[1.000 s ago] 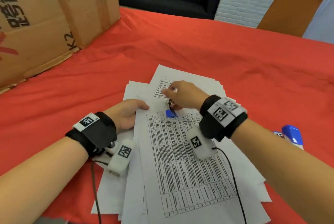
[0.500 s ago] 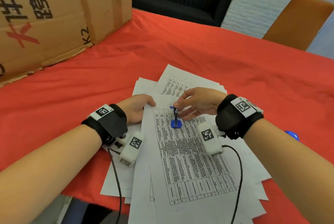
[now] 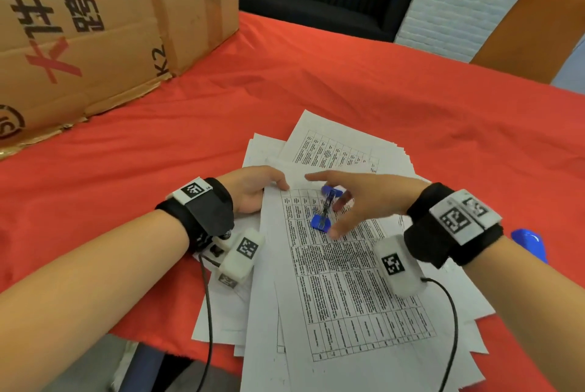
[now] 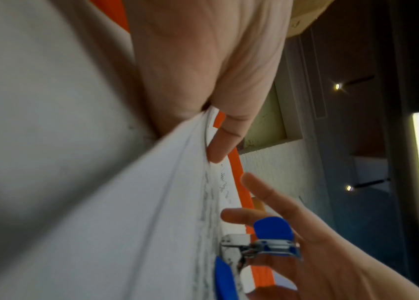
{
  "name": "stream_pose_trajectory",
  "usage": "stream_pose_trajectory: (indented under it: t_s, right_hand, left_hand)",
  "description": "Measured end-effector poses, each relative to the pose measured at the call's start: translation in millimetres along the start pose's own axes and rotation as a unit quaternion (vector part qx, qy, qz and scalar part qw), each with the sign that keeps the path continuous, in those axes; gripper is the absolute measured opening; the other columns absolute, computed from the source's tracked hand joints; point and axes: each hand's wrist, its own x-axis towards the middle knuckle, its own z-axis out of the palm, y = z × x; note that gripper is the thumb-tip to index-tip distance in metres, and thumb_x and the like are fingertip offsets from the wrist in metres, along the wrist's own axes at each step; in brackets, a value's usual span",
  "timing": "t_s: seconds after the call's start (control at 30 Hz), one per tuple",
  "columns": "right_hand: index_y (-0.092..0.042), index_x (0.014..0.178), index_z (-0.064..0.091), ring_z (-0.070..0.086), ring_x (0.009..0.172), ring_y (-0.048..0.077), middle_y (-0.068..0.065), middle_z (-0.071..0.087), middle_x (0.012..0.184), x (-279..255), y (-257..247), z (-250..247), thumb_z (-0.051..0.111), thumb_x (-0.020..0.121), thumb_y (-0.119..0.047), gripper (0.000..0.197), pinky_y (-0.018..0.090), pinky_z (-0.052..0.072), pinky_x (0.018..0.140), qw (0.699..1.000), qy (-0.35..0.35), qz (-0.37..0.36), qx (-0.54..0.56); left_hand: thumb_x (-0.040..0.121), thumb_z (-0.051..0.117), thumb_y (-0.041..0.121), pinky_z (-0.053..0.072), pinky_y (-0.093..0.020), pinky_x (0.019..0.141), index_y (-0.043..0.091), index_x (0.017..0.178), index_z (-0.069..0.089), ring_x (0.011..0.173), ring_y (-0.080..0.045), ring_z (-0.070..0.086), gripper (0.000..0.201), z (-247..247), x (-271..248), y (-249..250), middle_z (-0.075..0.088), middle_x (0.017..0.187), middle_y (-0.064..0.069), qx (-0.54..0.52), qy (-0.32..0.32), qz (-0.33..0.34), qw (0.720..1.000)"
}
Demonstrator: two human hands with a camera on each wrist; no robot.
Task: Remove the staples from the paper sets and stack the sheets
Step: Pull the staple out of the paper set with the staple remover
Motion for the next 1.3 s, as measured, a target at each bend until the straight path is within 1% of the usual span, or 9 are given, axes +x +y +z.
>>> stream_pose_trajectory:
  t_s: [0.07,0.2,0.3,0.43,0.7,0.93,1.0,1.17,1.3]
  right_hand:
    - [-0.045,0.143,0.024,0.058,0.102,0.007,-0.015,0.040,0.134,4,3,10,0.087,0.063,-0.035,0.102,0.032,0.050,0.092,0.998,0.034,-0.035,-0.048]
    - [-0.034,0.131,0.041,0.053,0.086,0.006,-0.014,0.048,0.114,7,4,28,0.081,0.072,-0.036,0.072,0.019,0.044,0.073,0.988,0.114,-0.092,-0.057]
    - [-0.026,0.124,0.044,0.050,0.086,0.007,-0.012,0.050,0.106,8,-2,37,0.073,0.079,-0.038,0.055,0.019,0.044,0.074,0.979,0.143,-0.105,-0.101]
    - [-0.024,0.131,0.034,0.048,0.090,0.015,-0.009,0.048,0.099,16,-6,42,0.065,0.081,-0.037,0.060,0.032,0.048,0.077,0.964,0.177,-0.101,-0.173]
    - [-0.022,0.128,0.029,0.047,0.057,0.012,-0.003,0.050,0.070,28,14,18,0.066,0.082,-0.021,0.059,0.024,0.038,0.052,0.978,0.196,-0.066,-0.040]
    - [-0.033,0.133,0.042,0.057,0.071,0.011,-0.001,0.059,0.105,32,23,4,0.046,0.096,-0.045,0.039,0.022,0.047,0.065,0.991,0.133,-0.018,0.003]
    - [-0.035,0.136,0.040,0.062,0.071,0.011,-0.002,0.058,0.112,28,24,-1,0.043,0.096,-0.047,0.041,0.027,0.052,0.079,0.995,0.099,-0.004,0.020]
    - [-0.049,0.146,0.017,0.062,0.097,0.016,-0.011,0.044,0.124,20,31,-17,0.080,0.074,-0.030,0.097,0.027,0.049,0.090,0.999,-0.033,0.006,-0.013]
    - [-0.041,0.145,0.024,0.061,0.092,0.014,-0.008,0.046,0.120,26,26,-11,0.081,0.073,-0.030,0.092,0.029,0.052,0.083,0.997,0.012,-0.016,-0.077]
  left_hand:
    - [0.090,0.027,-0.013,0.046,-0.049,0.090,0.002,0.119,0.052,0.100,-0.041,0.060,0.041,-1,-3,2,0.061,0.114,-0.026,0.004,-0.010,-0.001,1.000]
    - [0.090,0.026,-0.013,0.047,-0.050,0.089,0.003,0.130,0.046,0.104,-0.041,0.058,0.047,-2,-4,3,0.056,0.126,-0.027,0.006,-0.025,-0.010,1.000]
    - [0.089,0.027,-0.013,0.051,-0.051,0.086,0.002,0.131,0.047,0.104,-0.041,0.060,0.049,-2,-2,1,0.059,0.121,-0.026,0.016,-0.033,-0.012,0.999]
    - [0.088,0.027,-0.012,0.050,-0.051,0.089,0.003,0.135,0.045,0.110,-0.042,0.058,0.052,-4,-2,2,0.056,0.127,-0.028,0.014,-0.039,-0.016,0.999]
    - [0.089,0.026,-0.013,0.047,-0.048,0.089,-0.002,0.130,0.046,0.102,-0.041,0.060,0.047,-5,-5,1,0.061,0.116,-0.027,0.010,-0.030,-0.017,0.999]
    - [0.087,0.025,-0.013,0.055,-0.047,0.077,0.000,0.129,0.048,0.093,-0.038,0.066,0.049,-7,-2,0,0.062,0.117,-0.026,-0.005,-0.039,-0.020,0.999]
    - [0.087,0.025,-0.013,0.055,-0.047,0.076,-0.001,0.130,0.048,0.092,-0.038,0.067,0.049,-7,-2,0,0.062,0.117,-0.026,-0.005,-0.042,-0.020,0.999]
    - [0.088,0.026,-0.013,0.058,-0.045,0.070,0.000,0.126,0.049,0.081,-0.037,0.070,0.047,-8,-3,1,0.065,0.108,-0.026,-0.005,-0.044,-0.025,0.999]
    - [0.087,0.027,-0.013,0.058,-0.045,0.071,0.000,0.119,0.054,0.082,-0.036,0.071,0.043,-10,-1,1,0.068,0.103,-0.024,-0.005,-0.041,-0.026,0.999]
